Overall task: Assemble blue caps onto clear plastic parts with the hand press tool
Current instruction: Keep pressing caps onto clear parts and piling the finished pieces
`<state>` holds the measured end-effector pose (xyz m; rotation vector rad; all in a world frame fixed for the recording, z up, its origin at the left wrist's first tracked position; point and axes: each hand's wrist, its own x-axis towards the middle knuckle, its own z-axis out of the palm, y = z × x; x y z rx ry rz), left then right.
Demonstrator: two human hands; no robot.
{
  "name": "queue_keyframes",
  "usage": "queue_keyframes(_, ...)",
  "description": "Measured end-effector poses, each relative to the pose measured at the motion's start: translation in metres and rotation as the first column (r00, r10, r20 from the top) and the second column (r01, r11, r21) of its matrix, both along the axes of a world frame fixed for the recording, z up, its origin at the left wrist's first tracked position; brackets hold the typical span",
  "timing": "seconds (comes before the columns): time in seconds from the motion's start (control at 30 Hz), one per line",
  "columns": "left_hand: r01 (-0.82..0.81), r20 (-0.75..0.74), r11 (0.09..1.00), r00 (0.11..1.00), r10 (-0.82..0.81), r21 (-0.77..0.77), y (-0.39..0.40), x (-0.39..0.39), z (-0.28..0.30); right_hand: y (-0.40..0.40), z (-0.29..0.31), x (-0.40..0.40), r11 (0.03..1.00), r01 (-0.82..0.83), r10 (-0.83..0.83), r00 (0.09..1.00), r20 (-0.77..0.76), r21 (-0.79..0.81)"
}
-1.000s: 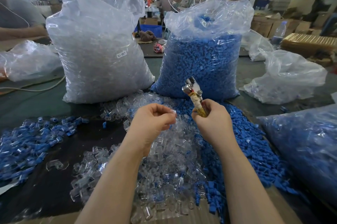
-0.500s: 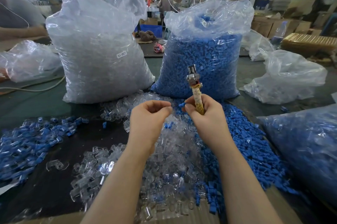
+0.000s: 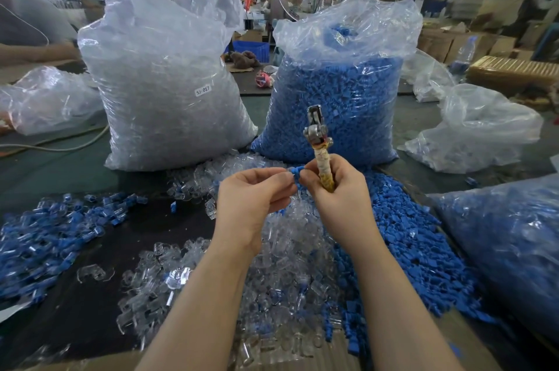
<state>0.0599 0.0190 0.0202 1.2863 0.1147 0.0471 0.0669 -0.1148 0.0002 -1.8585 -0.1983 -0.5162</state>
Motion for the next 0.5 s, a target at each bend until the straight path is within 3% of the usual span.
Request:
queue_keyframes(0.23,-0.022,0.058,1.0,0.998,0.021,0.014,-0.0052,-0.0026,0.0008,0.0042,-0.0022,0.0004,0.999,0.032,-0.032,0.999,0.016,0.031)
queue_keyframes(0.5,-0.126,0.185,0.968,0.979,0.086,0.216,-0.0055,-0.0012,-0.0021,0.0025,0.0022,0.0,1.0,-0.021,0.021,1.0,-0.011,-0.017)
